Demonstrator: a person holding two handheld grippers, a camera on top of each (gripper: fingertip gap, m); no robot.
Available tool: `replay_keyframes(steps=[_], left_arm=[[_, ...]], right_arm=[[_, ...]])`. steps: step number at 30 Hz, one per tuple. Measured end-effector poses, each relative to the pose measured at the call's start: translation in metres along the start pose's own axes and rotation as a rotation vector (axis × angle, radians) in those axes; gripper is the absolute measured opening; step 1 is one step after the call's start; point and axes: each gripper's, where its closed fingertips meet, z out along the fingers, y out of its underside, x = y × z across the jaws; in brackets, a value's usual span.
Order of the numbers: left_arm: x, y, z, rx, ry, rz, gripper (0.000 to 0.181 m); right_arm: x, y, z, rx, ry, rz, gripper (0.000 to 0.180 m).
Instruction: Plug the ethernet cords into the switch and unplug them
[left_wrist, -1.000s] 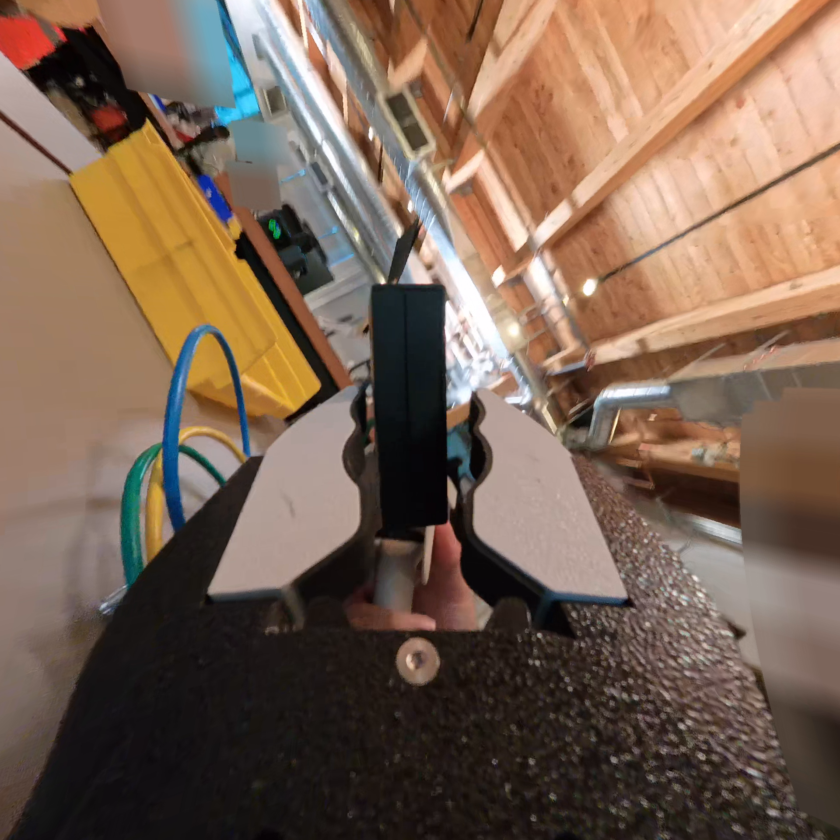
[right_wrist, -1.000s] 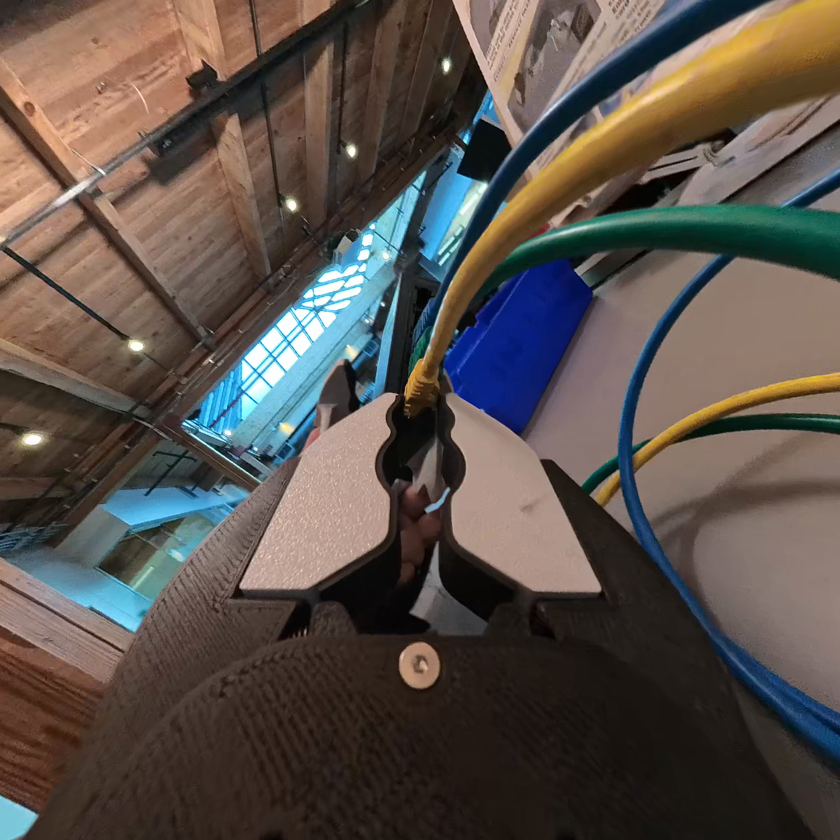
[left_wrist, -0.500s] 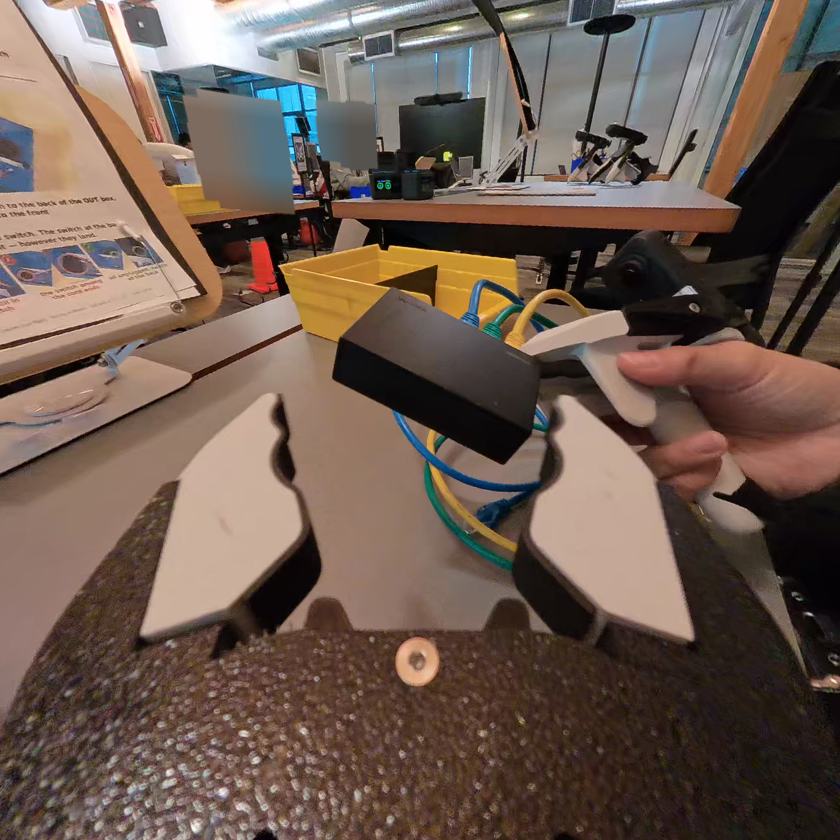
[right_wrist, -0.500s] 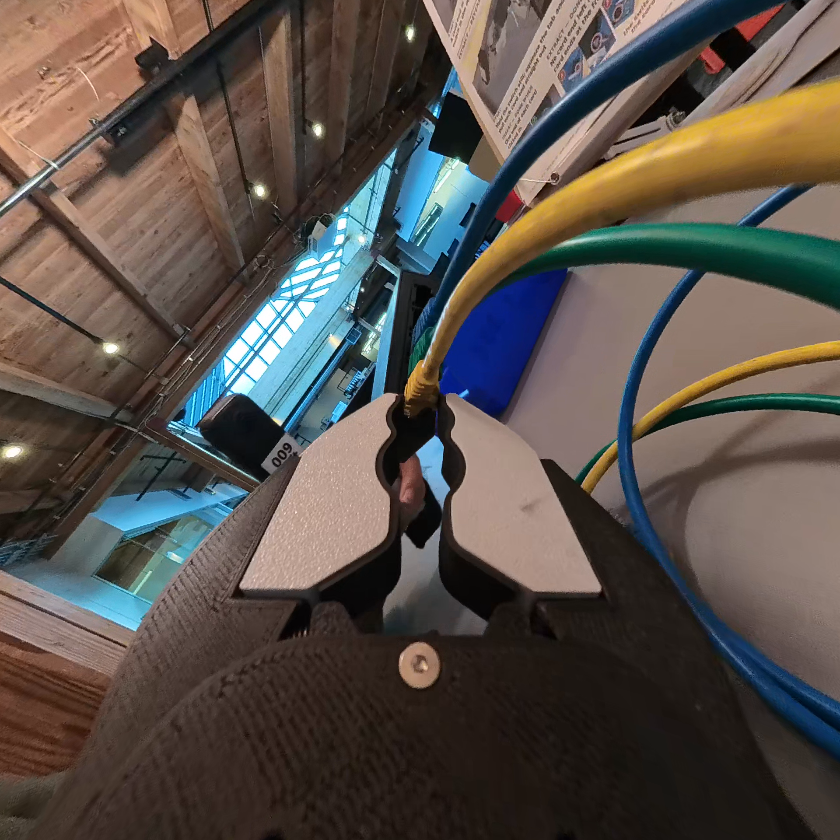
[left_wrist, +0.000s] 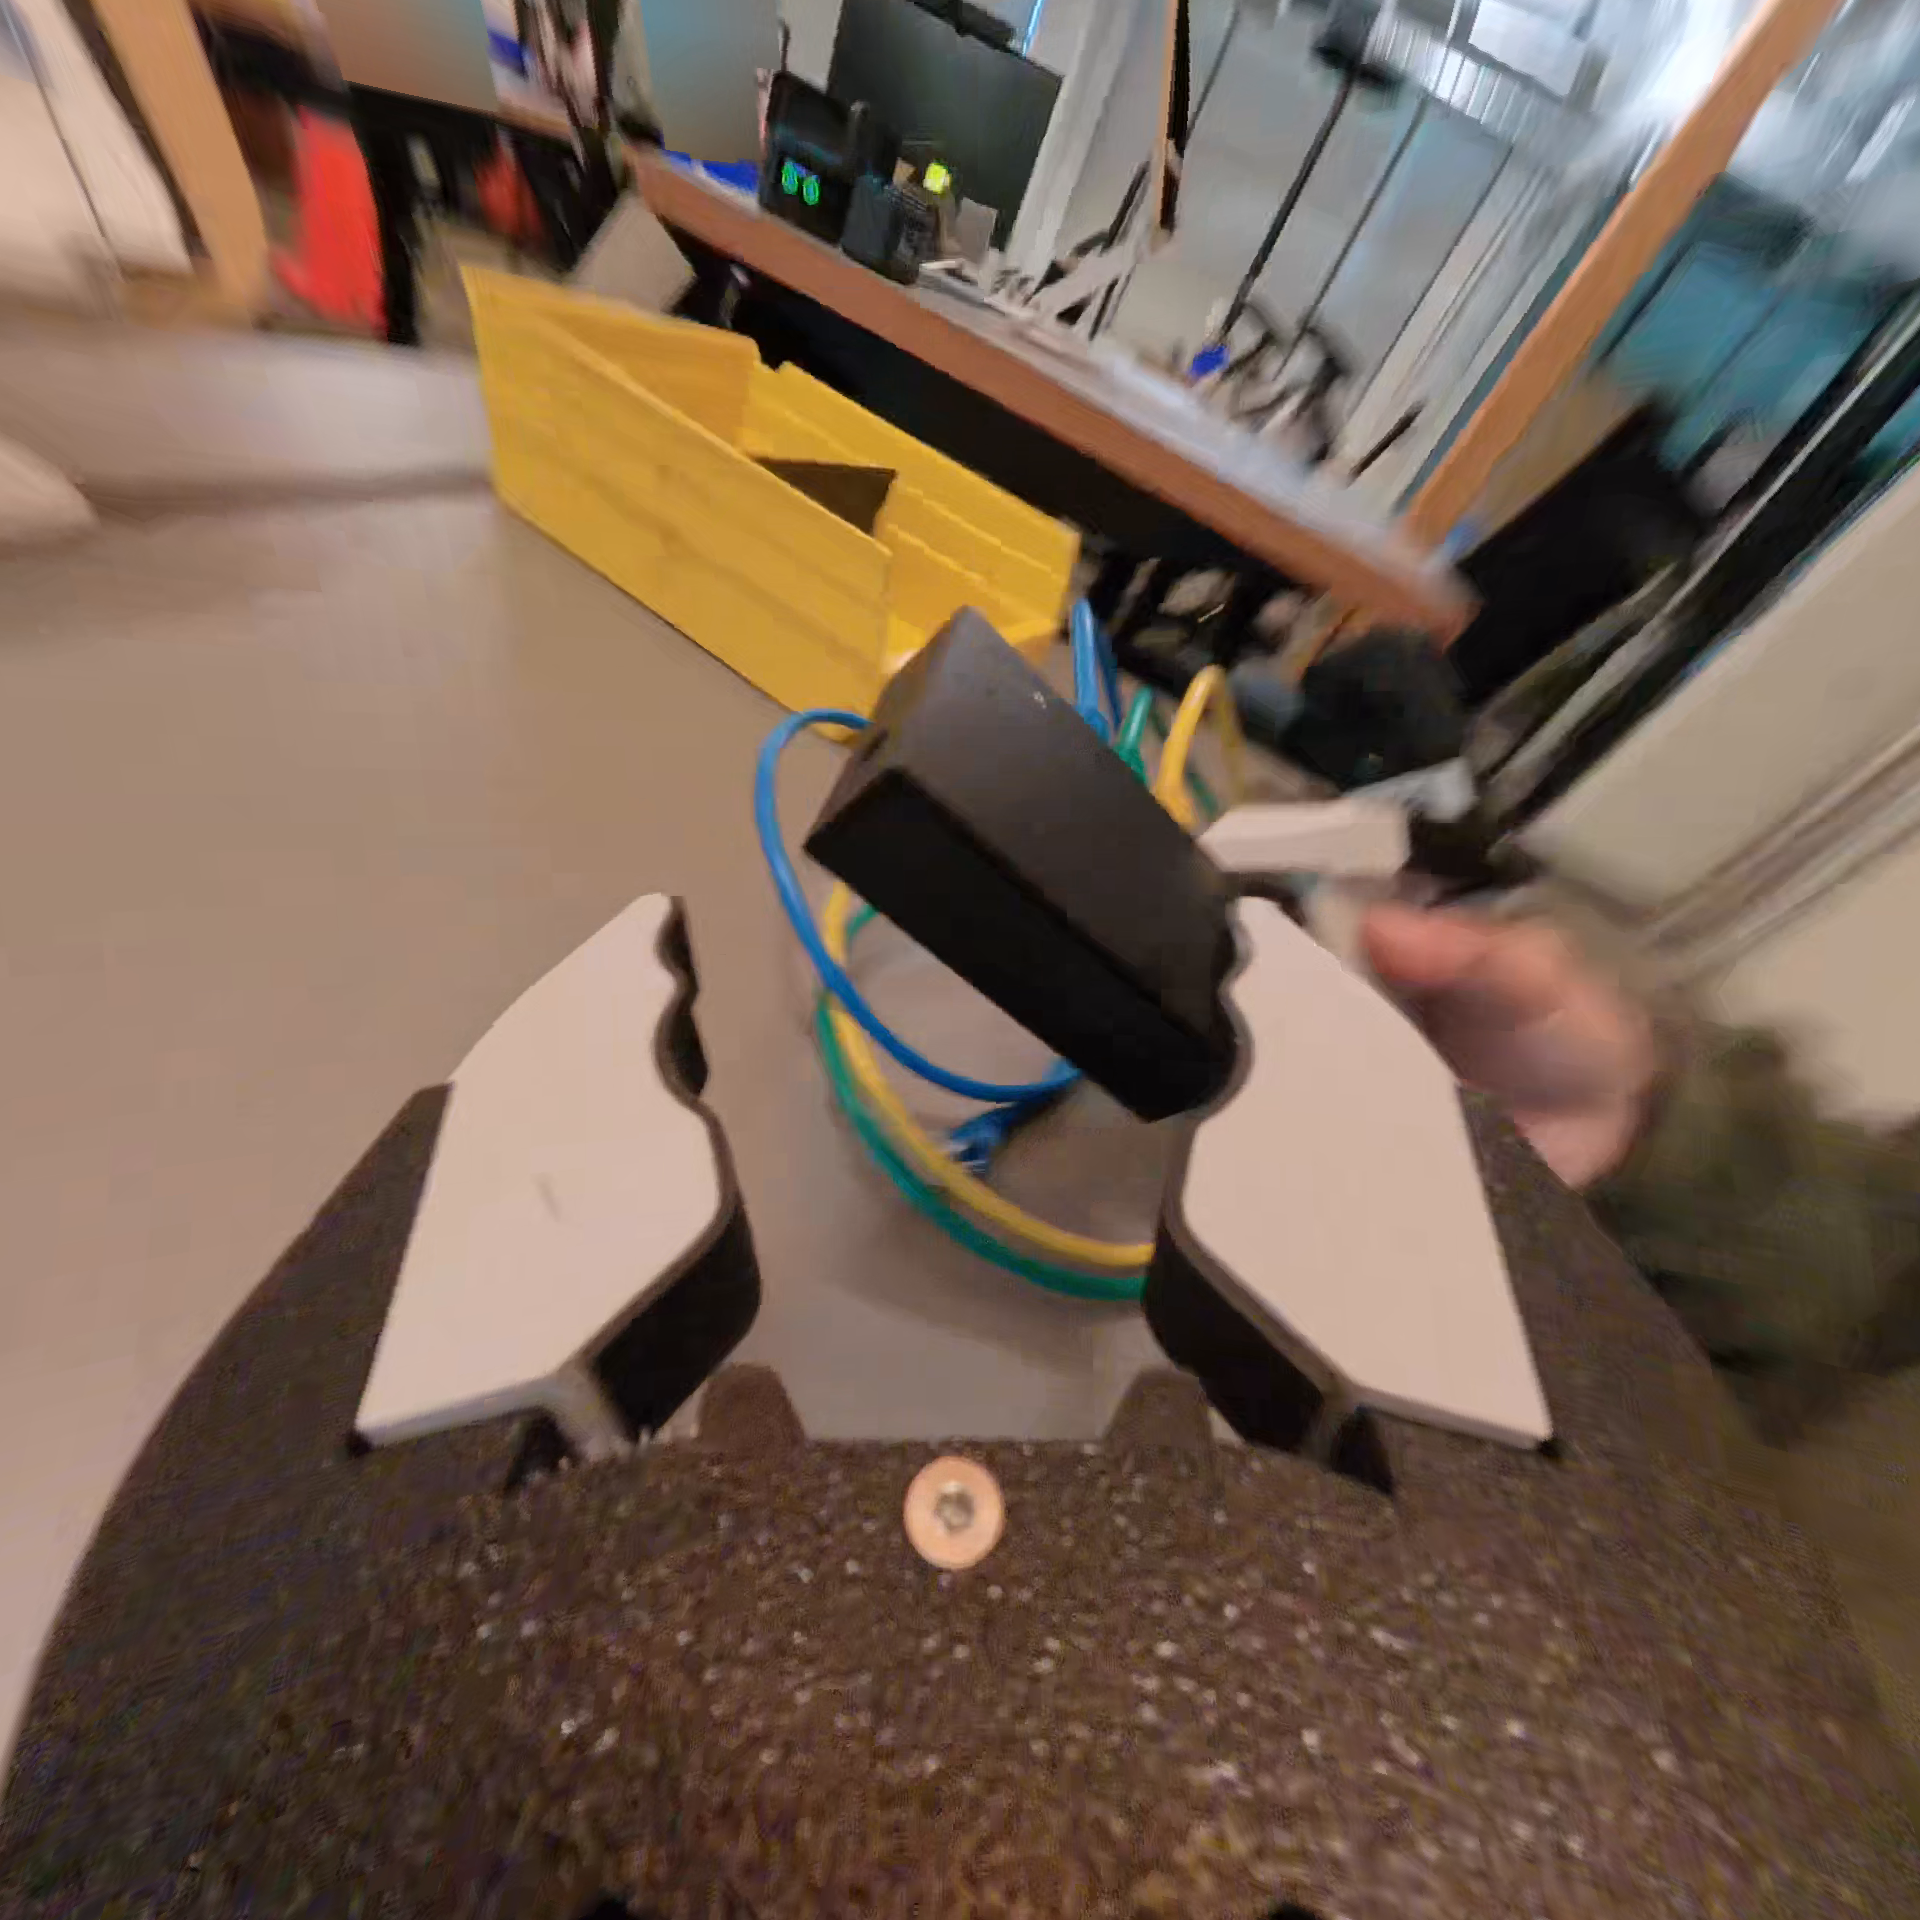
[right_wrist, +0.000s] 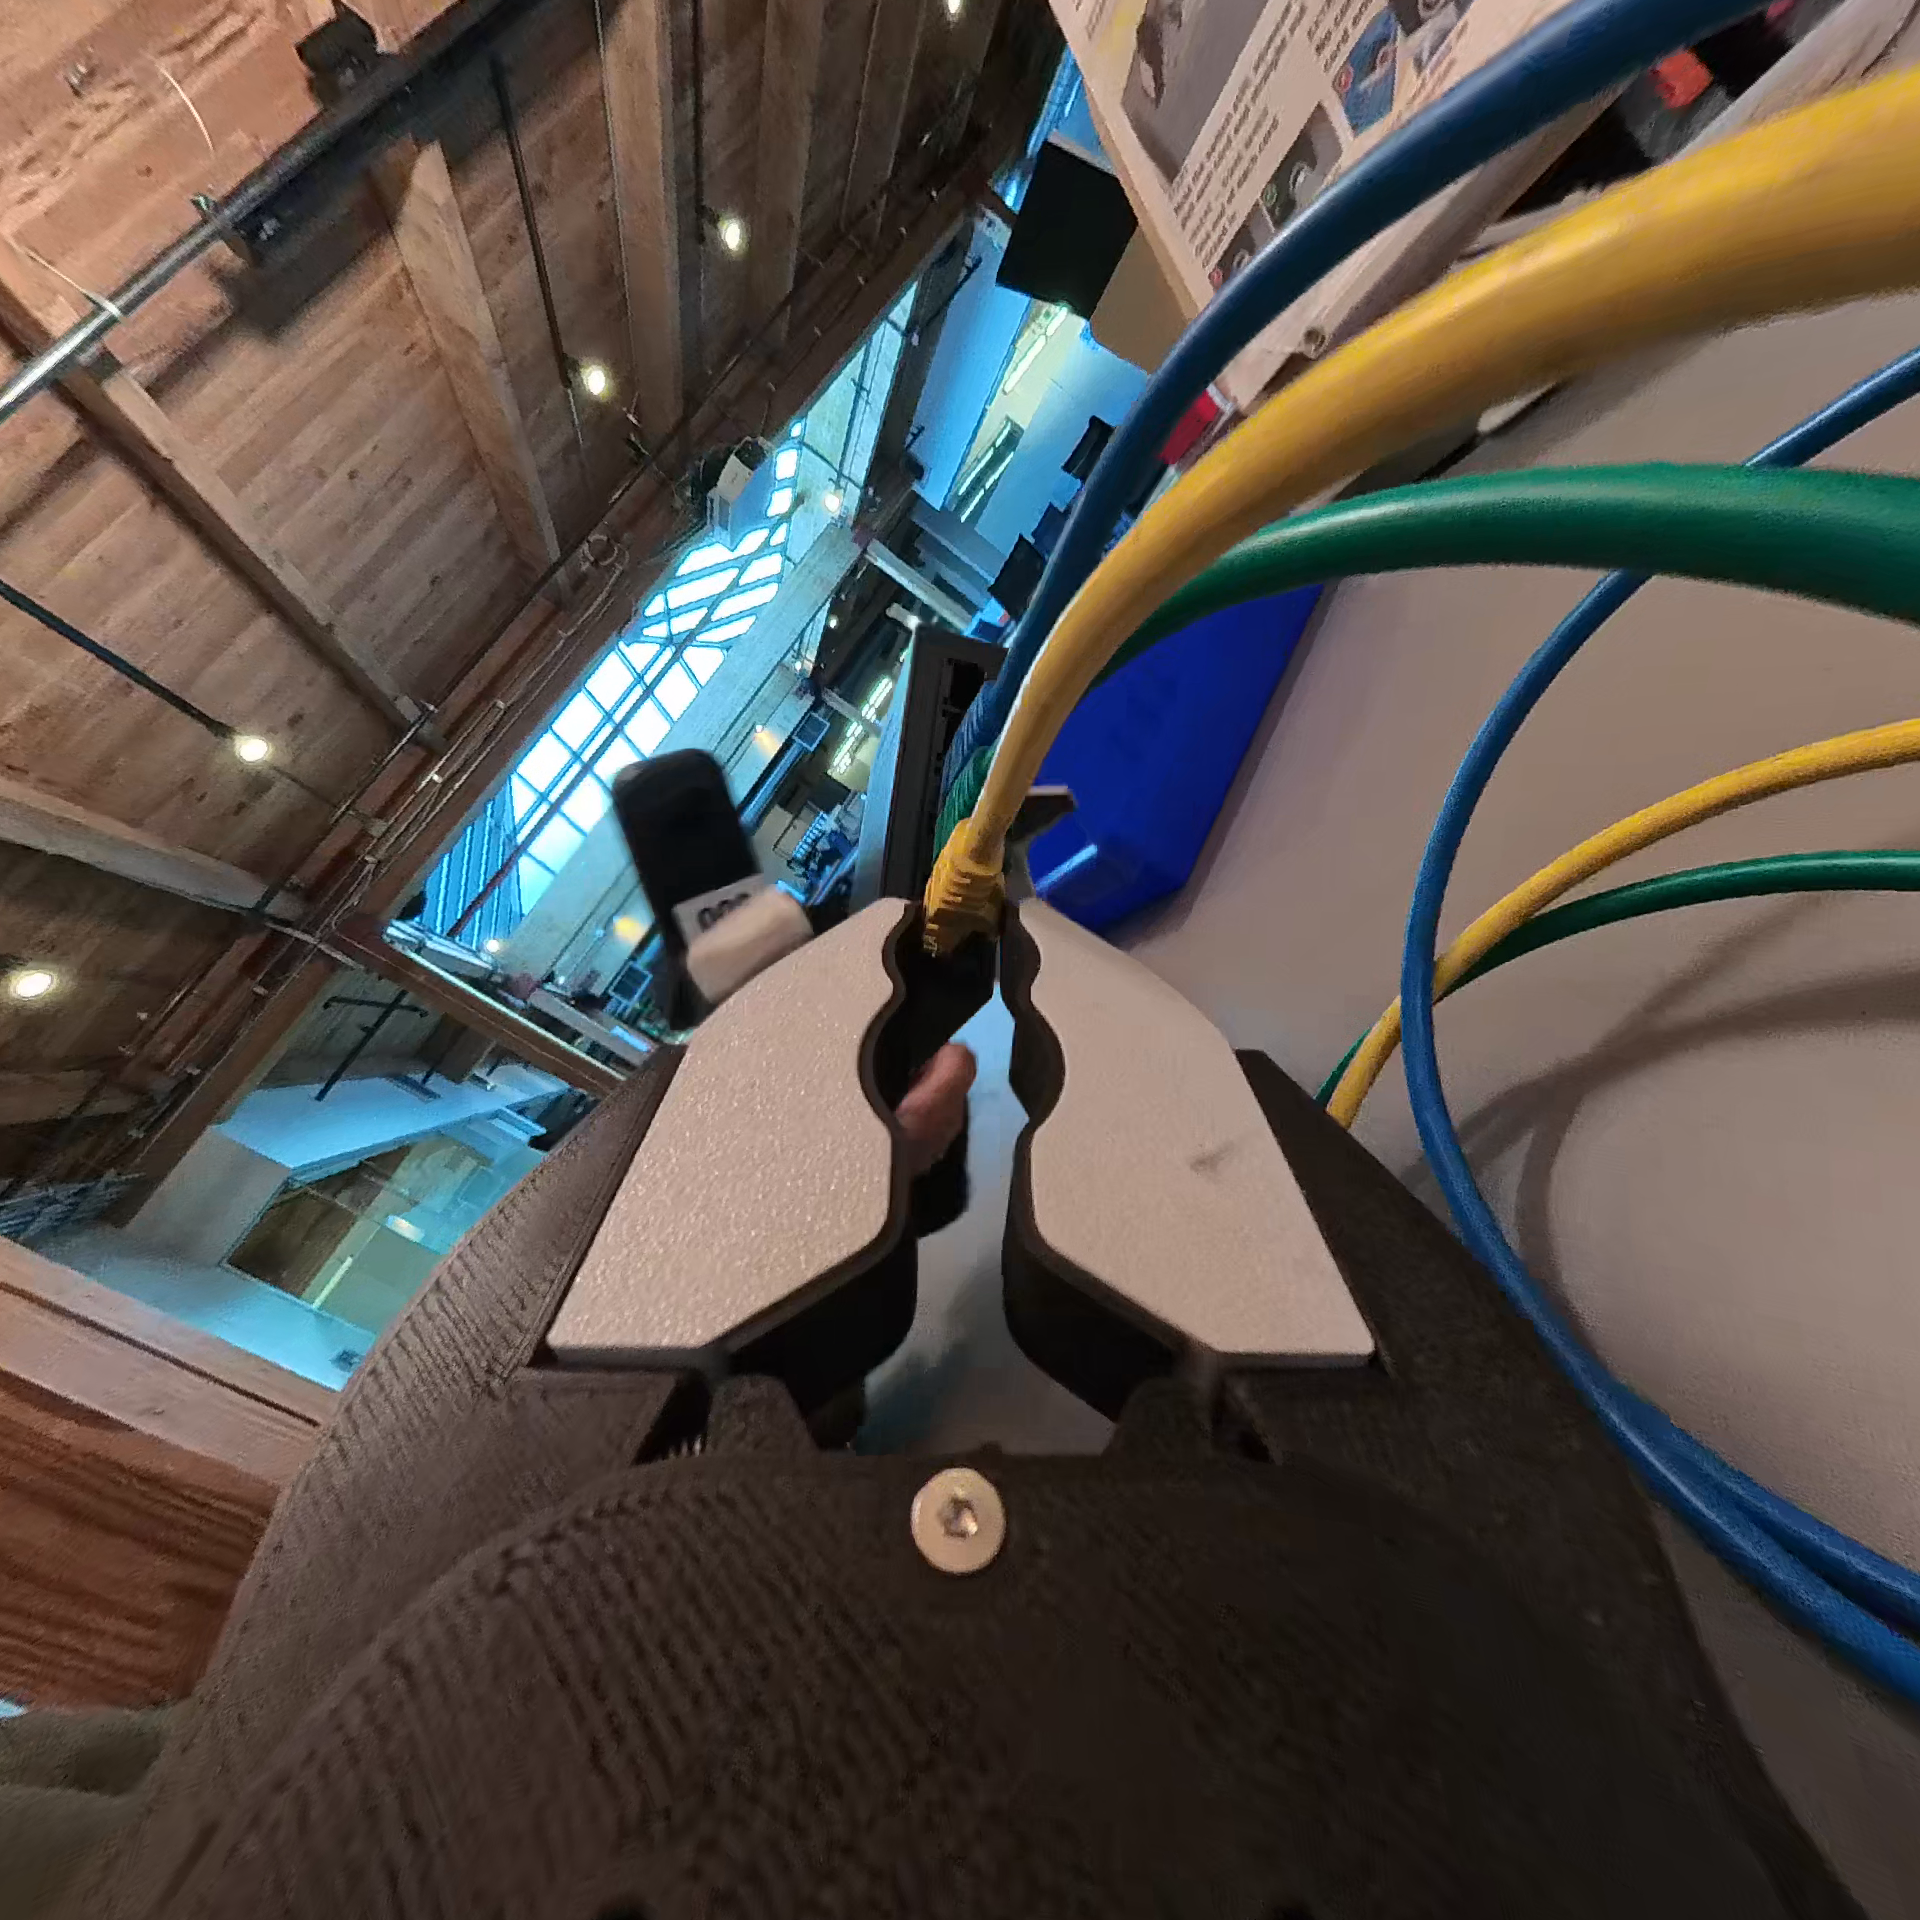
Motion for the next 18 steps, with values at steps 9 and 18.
replay_keyframes(steps=[9, 18], left_arm=[[0.018, -0.001, 0.009, 0.081, 0.314, -0.634, 0.039], [0.003, 0.001, 0.02, 0.259, 0.28, -0.815, 0.028]], right_arm=[[0.001, 0.01, 0.003, 0.036, 0.053, -0.032, 0.014], [0.012, 0.008, 0.002, 0.092, 0.098, -0.006, 0.015]])
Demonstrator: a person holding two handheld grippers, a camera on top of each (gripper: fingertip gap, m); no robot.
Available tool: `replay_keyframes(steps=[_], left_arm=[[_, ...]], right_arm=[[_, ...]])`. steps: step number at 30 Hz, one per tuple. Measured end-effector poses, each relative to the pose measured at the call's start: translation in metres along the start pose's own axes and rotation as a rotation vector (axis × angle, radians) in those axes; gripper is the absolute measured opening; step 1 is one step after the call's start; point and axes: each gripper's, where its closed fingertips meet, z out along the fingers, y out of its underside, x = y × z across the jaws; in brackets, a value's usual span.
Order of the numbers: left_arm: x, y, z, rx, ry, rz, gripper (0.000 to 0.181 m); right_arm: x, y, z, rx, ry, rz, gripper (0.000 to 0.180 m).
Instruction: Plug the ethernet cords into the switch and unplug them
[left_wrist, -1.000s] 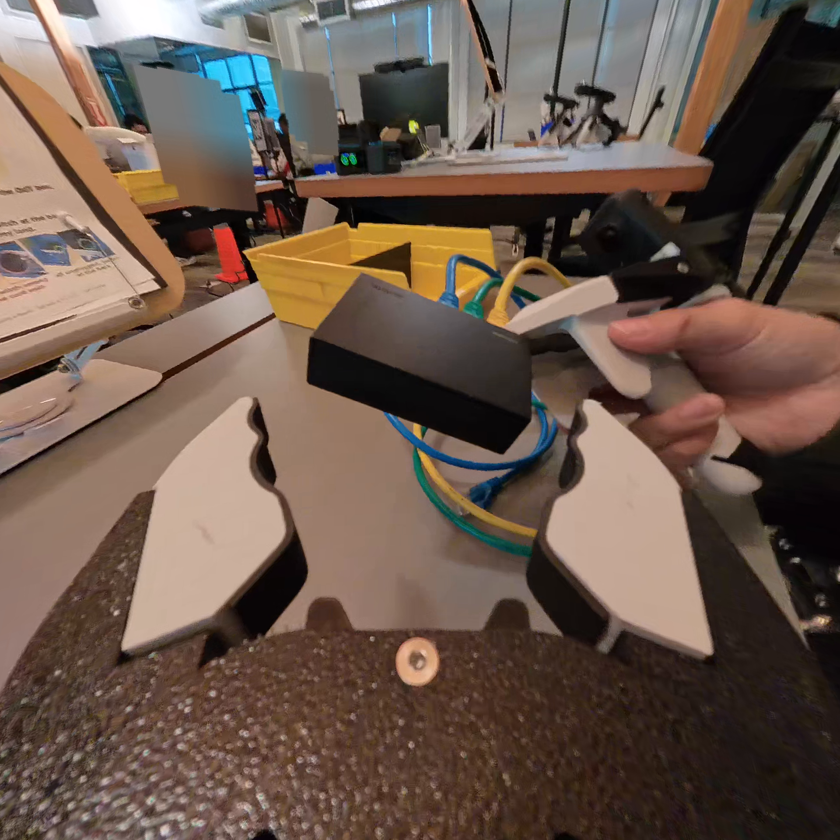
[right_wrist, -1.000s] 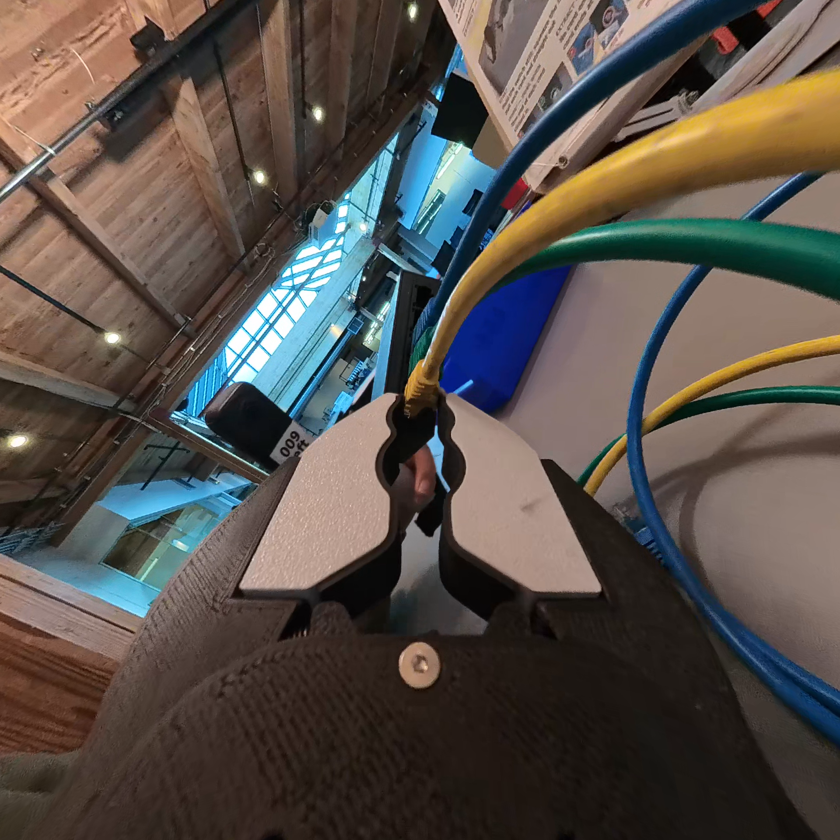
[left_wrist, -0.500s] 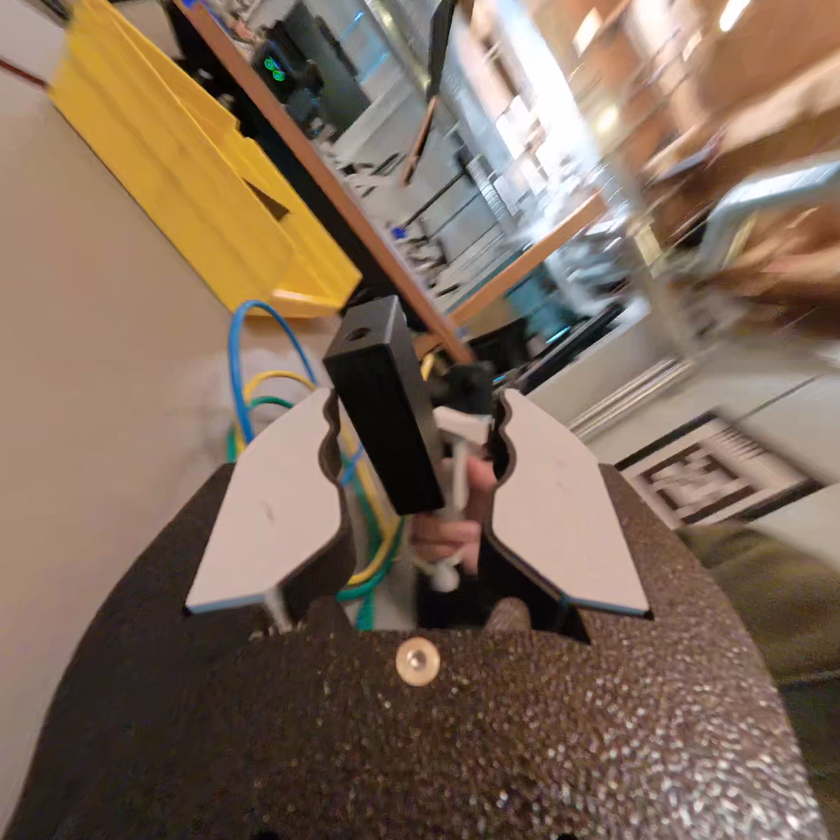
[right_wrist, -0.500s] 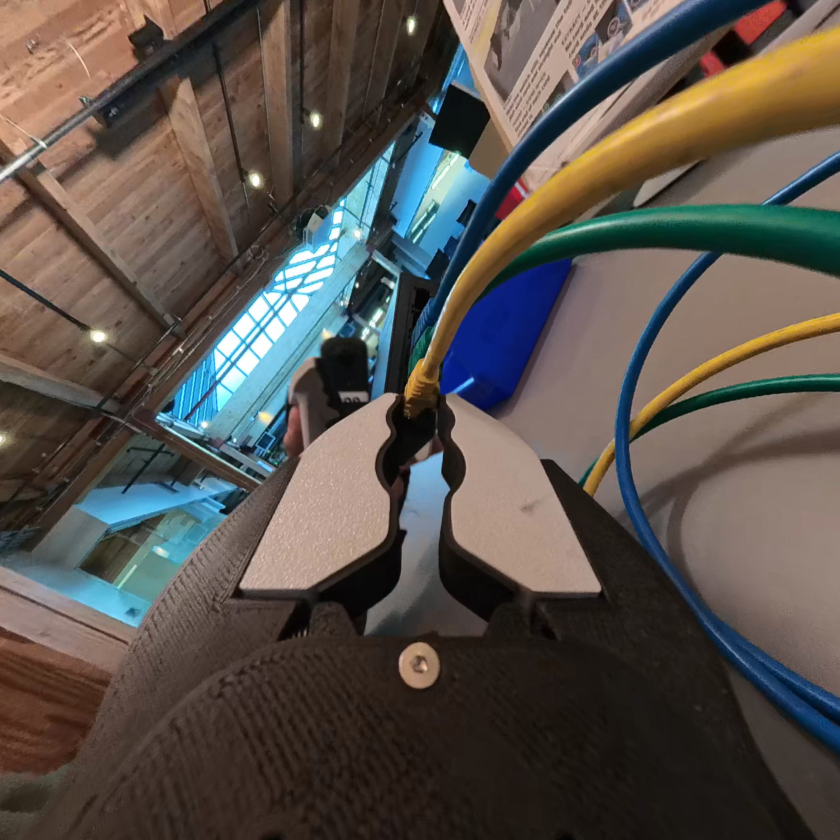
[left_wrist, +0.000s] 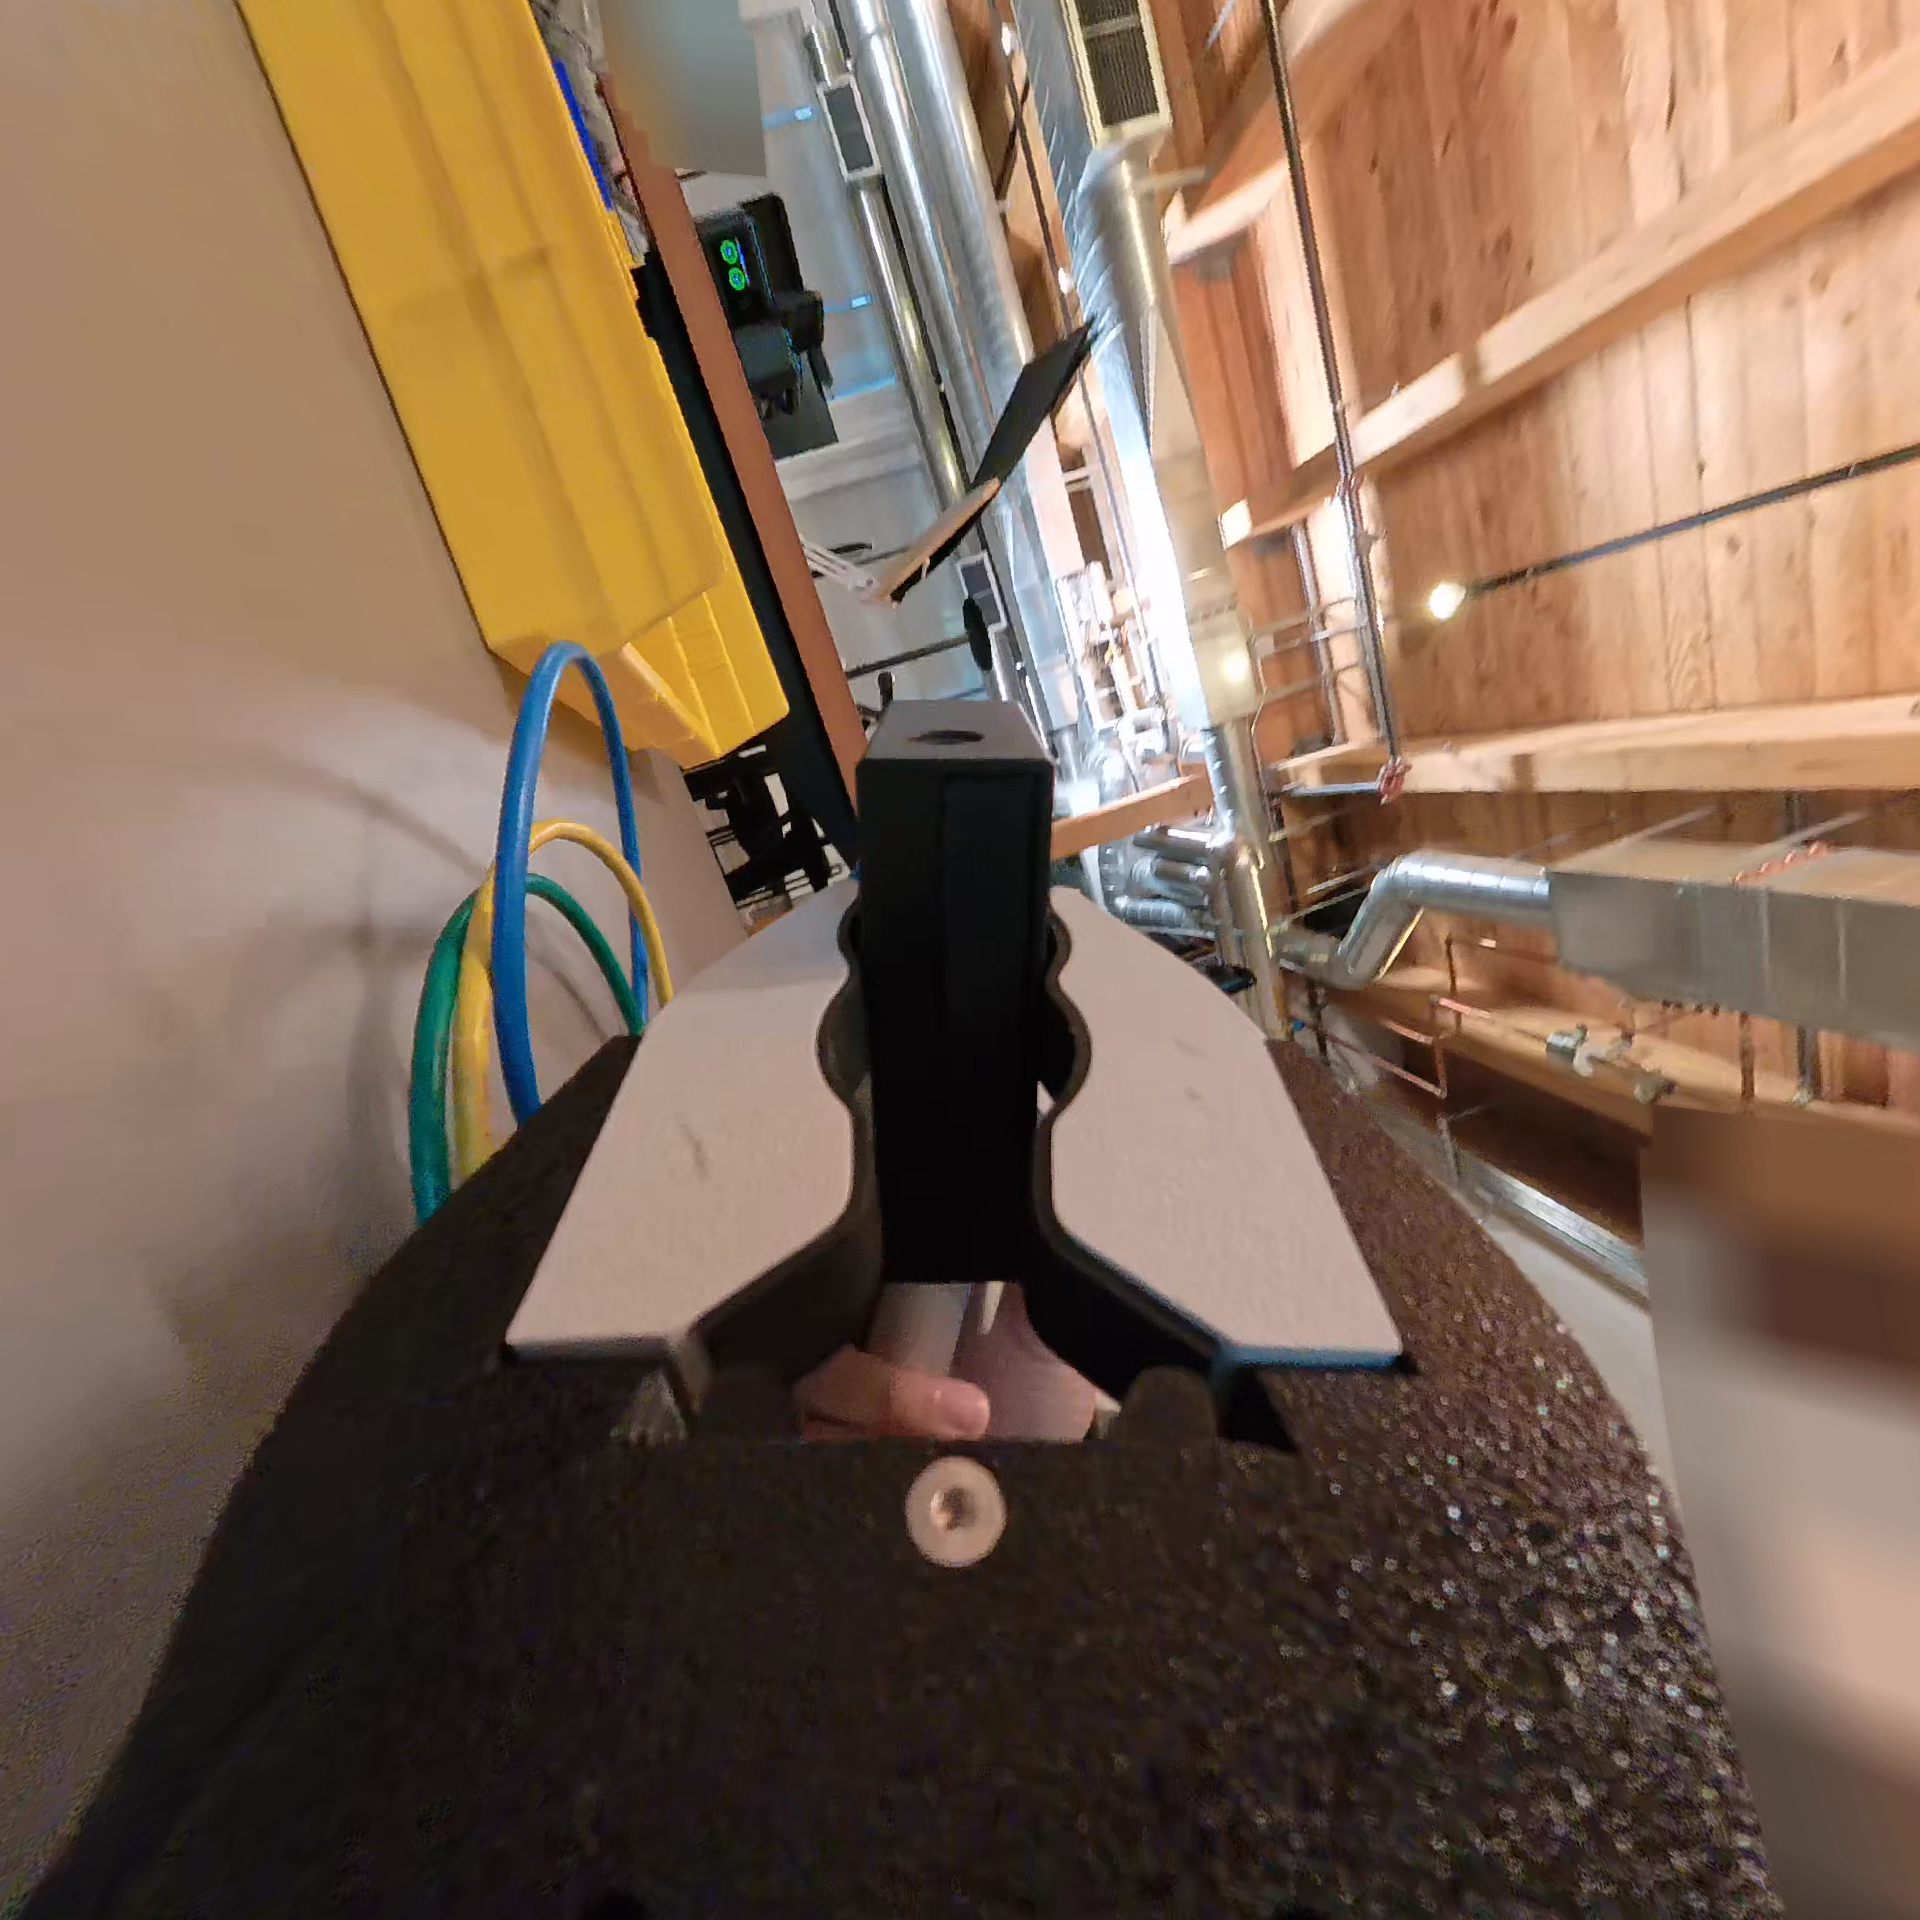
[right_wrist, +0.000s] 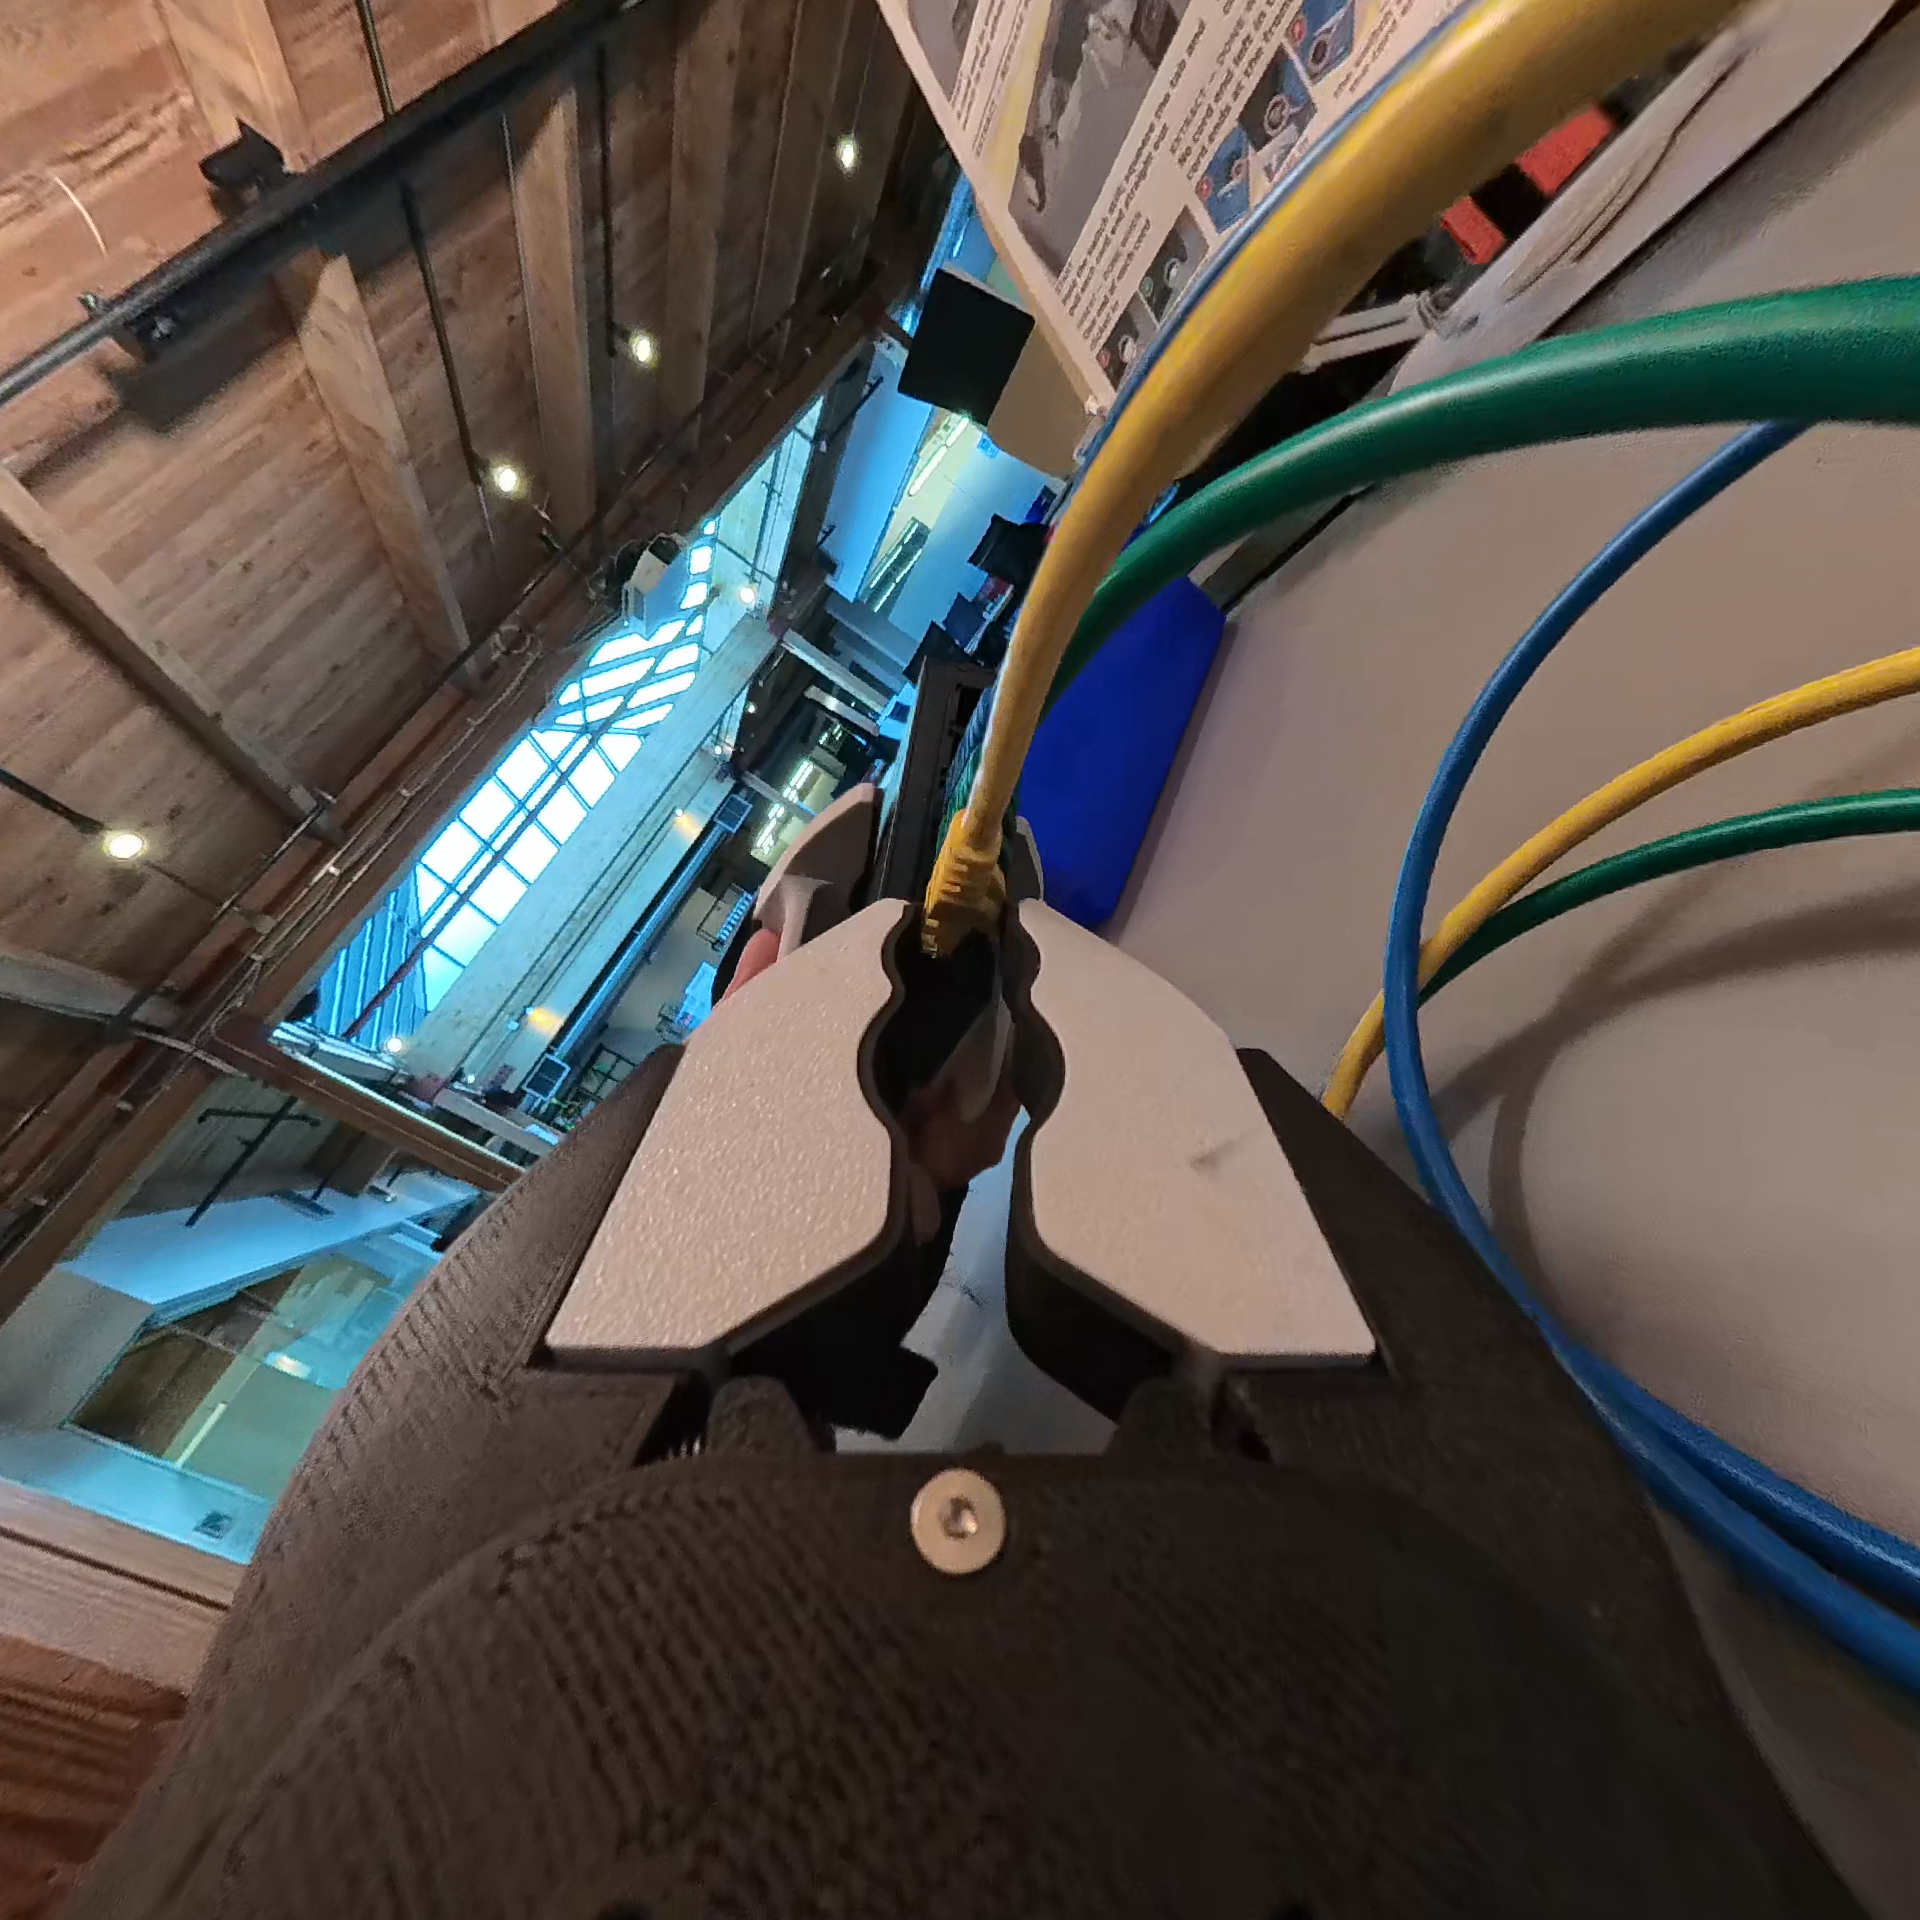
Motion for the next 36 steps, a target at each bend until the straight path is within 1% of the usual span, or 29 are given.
replay_keyframes(steps=[3, 5, 6, 9, 15, 21, 24, 27, 34, 36], left_arm=[[-0.002, -0.002, -0.002, 0.037, -0.024, 0.003, 0.028], [-0.003, -0.003, -0.004, 0.051, -0.032, 0.007, 0.03], [-0.003, -0.004, -0.005, 0.054, -0.03, 0.002, 0.028], [-0.006, -0.006, -0.008, 0.072, -0.036, -0.002, 0.028], [-0.009, -0.002, -0.008, 0.063, -0.047, 0.006, 0.028], [-0.01, -0.008, -0.011, 0.108, -0.066, 0.021, 0.03], [-0.009, -0.007, -0.011, 0.097, -0.081, 0.072, 0.028], [-0.005, -0.005, -0.01, 0.076, -0.064, 0.12, 0.028], [-0.004, 0.008, -0.01, -0.025, -0.036, 0.117, 0.028], [-0.003, 0.008, -0.01, -0.016, -0.031, 0.124, 0.027]], right_arm=[[0.003, 0.002, 0.0, 0.026, 0.013, 0.037, 0.014], [0.005, 0.004, 0.001, 0.027, 0.023, 0.047, 0.019], [0.005, 0.005, 0.002, 0.027, 0.018, 0.057, 0.02], [0.006, 0.007, 0.004, 0.03, 0.013, 0.075, 0.016], [0.009, 0.006, 0.009, 0.059, 0.014, 0.108, 0.015], [0.009, 0.013, 0.011, 0.031, -0.01, 0.133, 0.015], [0.01, 0.014, 0.011, 0.028, -0.032, 0.152, 0.015], [0.007, 0.01, 0.01, 0.019, -0.047, 0.121, 0.015], [0.007, 0.002, 0.009, 0.03, -0.051, 0.115, 0.015], [0.007, -0.001, 0.009, 0.028, -0.051, 0.103, 0.014]])
